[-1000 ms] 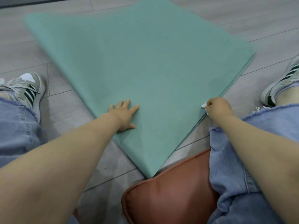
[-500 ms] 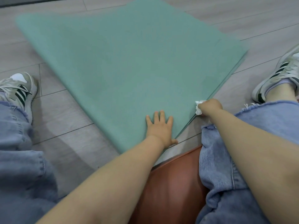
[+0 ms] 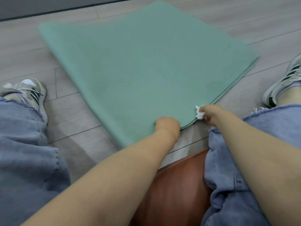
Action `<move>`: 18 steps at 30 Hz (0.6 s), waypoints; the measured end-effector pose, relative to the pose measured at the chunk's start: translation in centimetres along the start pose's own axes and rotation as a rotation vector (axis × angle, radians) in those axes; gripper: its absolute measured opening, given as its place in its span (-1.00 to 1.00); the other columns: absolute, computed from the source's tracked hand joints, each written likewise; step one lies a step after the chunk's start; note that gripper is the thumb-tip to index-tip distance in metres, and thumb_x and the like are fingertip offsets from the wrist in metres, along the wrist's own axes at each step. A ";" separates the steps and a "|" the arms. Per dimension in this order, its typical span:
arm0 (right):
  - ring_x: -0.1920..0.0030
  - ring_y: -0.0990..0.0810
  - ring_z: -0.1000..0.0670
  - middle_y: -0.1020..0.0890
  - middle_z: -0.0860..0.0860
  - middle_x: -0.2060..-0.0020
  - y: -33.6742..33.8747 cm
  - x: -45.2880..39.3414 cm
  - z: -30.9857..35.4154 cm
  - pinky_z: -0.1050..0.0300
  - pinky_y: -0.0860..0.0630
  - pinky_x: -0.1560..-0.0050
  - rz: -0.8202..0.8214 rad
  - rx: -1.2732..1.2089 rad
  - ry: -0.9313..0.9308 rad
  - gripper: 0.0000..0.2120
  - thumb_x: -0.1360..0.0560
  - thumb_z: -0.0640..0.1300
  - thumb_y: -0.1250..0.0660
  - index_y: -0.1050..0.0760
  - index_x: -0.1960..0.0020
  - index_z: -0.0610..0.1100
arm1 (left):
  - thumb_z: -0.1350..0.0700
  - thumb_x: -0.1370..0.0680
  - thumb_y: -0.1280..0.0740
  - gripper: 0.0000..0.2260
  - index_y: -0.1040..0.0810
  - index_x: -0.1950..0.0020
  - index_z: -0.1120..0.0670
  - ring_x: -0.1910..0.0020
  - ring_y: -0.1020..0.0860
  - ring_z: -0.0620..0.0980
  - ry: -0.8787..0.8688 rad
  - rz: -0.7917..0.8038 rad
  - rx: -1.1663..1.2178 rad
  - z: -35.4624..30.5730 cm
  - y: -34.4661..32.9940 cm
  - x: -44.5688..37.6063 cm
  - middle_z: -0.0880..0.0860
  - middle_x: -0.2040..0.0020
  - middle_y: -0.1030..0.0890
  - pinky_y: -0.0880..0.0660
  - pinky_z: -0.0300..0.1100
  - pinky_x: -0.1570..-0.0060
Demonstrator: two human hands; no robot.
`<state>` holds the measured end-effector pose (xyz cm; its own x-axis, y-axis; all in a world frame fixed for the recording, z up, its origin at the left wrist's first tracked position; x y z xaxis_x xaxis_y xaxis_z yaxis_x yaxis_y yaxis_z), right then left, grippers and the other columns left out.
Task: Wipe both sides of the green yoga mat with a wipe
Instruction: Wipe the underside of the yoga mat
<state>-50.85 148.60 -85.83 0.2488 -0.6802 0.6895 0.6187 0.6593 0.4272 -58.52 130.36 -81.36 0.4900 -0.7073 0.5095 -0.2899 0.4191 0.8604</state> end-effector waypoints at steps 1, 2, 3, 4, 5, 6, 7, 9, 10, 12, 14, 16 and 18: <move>0.40 -0.40 -0.03 -0.50 -0.14 0.22 -0.7 0.5 0.1 0.30 -0.27 0.51 0.027 -0.041 -0.012 -0.77 -0.42 -0.34 -0.27 -0.52 -0.07 -0.22 | 0.22 -0.63 -0.14 -0.67 -0.46 -0.38 0.13 -0.35 -0.46 0.18 0.003 -0.004 -0.032 0.5 0.7 0.0 0.12 -0.38 -0.49 -0.45 0.08 -0.27; 0.42 -0.43 -0.02 -0.53 -0.14 0.19 -1.3 0.9 0.3 0.33 -0.26 0.56 0.047 -0.073 -0.006 -0.85 -0.43 -0.33 -0.25 -0.52 0.04 -0.20 | 0.23 -0.64 -0.14 -0.68 -0.49 -0.37 0.14 -0.35 -0.48 0.18 -0.013 -0.009 -0.070 1.1 1.5 0.1 0.12 -0.37 -0.51 -0.45 0.09 -0.28; 0.44 -0.45 0.00 -0.55 -0.13 0.19 -1.8 1.7 0.7 0.36 -0.25 0.60 0.056 -0.095 0.012 -0.90 -0.45 -0.33 -0.24 -0.50 0.12 -0.18 | 0.23 -0.64 -0.14 -0.68 -0.50 -0.36 0.14 -0.35 -0.48 0.17 -0.026 -0.014 -0.100 1.8 1.9 0.1 0.12 -0.36 -0.52 -0.45 0.08 -0.28; 0.49 -0.45 0.03 -0.55 -0.12 0.23 -2.4 2.1 1.2 0.38 -0.24 0.62 0.080 -0.120 0.036 -0.88 -0.48 -0.33 -0.23 -0.47 0.18 -0.17 | 0.23 -0.64 -0.14 -0.68 -0.51 -0.35 0.13 -0.35 -0.49 0.16 -0.046 -0.019 -0.132 2.5 2.1 0.3 0.12 -0.36 -0.52 -0.44 0.05 -0.28; 0.52 -0.45 0.06 -0.54 -0.08 0.29 -3.0 3.1 1.4 0.37 -0.24 0.62 0.103 -0.143 0.039 -0.84 -0.50 -0.33 -0.21 -0.44 0.21 -0.15 | 0.22 -0.64 -0.15 -0.69 -0.51 -0.35 0.12 -0.35 -0.49 0.15 -0.061 -0.020 -0.164 3.4 2.2 0.6 0.11 -0.36 -0.53 -0.43 0.03 -0.27; 0.52 -0.45 0.08 -0.52 -0.05 0.32 -3.8 3.4 1.5 0.37 -0.23 0.60 0.133 -0.170 0.043 -0.83 -0.52 -0.32 -0.21 -0.43 0.21 -0.13 | 0.21 -0.64 -0.16 -0.69 -0.51 -0.35 0.10 -0.35 -0.49 0.15 -0.072 -0.020 -0.178 4.3 2.3 1.0 0.11 -0.36 -0.52 -0.43 0.02 -0.27; 0.49 -0.44 0.08 -0.51 -0.04 0.33 -4.5 4.2 1.6 0.37 -0.23 0.58 0.145 -0.184 0.045 -0.85 -0.52 -0.32 -0.23 -0.43 0.19 -0.13 | 0.21 -0.64 -0.17 -0.69 -0.50 -0.36 0.08 -0.35 -0.49 0.14 -0.076 -0.020 -0.194 5.4 2.5 1.3 0.10 -0.36 -0.52 -0.43 0.01 -0.28; 0.43 -0.42 0.05 -0.51 -0.05 0.32 -6.2 5.2 1.6 0.36 -0.25 0.59 0.163 -0.208 0.055 -0.87 -0.51 -0.33 -0.25 -0.44 0.17 -0.13 | 0.20 -0.64 -0.19 -0.65 -0.46 -0.42 0.02 -0.37 -0.47 0.13 -0.081 0.002 -0.208 7.9 2.6 1.9 0.09 -0.40 -0.48 -0.41 -0.01 -0.32; 0.43 -0.43 0.04 -0.51 -0.06 0.33 -7.2 5.9 1.6 0.37 -0.25 0.61 0.182 -0.199 0.064 -0.86 -0.50 -0.35 -0.26 -0.45 0.17 -0.15 | 0.19 -0.63 -0.20 -0.61 -0.41 -0.47 -0.01 -0.40 -0.44 0.12 -0.084 0.024 -0.198 9.3 2.5 2.4 0.08 -0.44 -0.44 -0.38 -0.03 -0.36; 0.51 -0.47 0.04 -0.52 -0.07 0.36 -9.4 7.5 1.4 0.37 -0.26 0.62 0.254 -0.115 0.089 -0.86 -0.47 -0.39 -0.26 -0.47 0.16 -0.19 | 0.22 -0.62 -0.20 -0.51 -0.32 -0.54 -0.08 -0.47 -0.35 0.09 -0.072 0.095 -0.137 12.6 1.9 3.7 0.05 -0.52 -0.34 -0.26 -0.09 -0.43; 0.58 -0.48 0.06 -0.55 -0.12 0.38 -11.7 9.5 0.8 0.33 -0.31 0.57 0.386 0.141 0.130 -0.88 -0.46 -0.40 -0.27 -0.49 0.19 -0.23 | 0.26 -0.60 -0.18 -0.45 -0.28 -0.55 -0.13 -0.50 -0.29 0.08 -0.043 0.201 -0.093 16.5 1.1 5.5 0.03 -0.56 -0.28 -0.17 -0.14 -0.45; 0.51 -0.45 0.05 -0.55 -0.13 0.37 -13.3 11.4 0.1 0.27 -0.34 0.49 0.541 0.385 0.162 -0.90 -0.47 -0.35 -0.31 -0.49 0.20 -0.21 | 0.28 -0.59 -0.16 -0.43 -0.29 -0.54 -0.17 -0.50 -0.29 0.07 -0.006 0.302 -0.117 19.8 0.4 7.3 0.03 -0.56 -0.28 -0.17 -0.16 -0.44; 0.43 -0.43 0.06 -0.52 -0.07 0.37 -13.9 12.5 0.3 0.29 -0.36 0.45 0.641 0.387 0.170 -0.87 -0.49 -0.32 -0.32 -0.46 0.20 -0.17 | 0.31 -0.57 -0.14 -0.41 -0.31 -0.52 -0.18 -0.48 -0.32 0.07 0.029 0.408 -0.155 22.3 -0.4 9.0 0.04 -0.54 -0.30 -0.20 -0.17 -0.42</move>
<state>-56.57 131.00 -82.94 0.6015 -0.1462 0.7854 0.0176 0.9853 0.1700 -72.32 111.13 -77.13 0.3847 -0.4508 0.8055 -0.3383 0.7430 0.5774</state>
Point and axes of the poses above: each hand's wrist, its own x-axis away from the middle knuckle, its own y-axis out of the back of the hand, z = x × y, the point moved 9 cm from there along -x, towards the middle knuckle
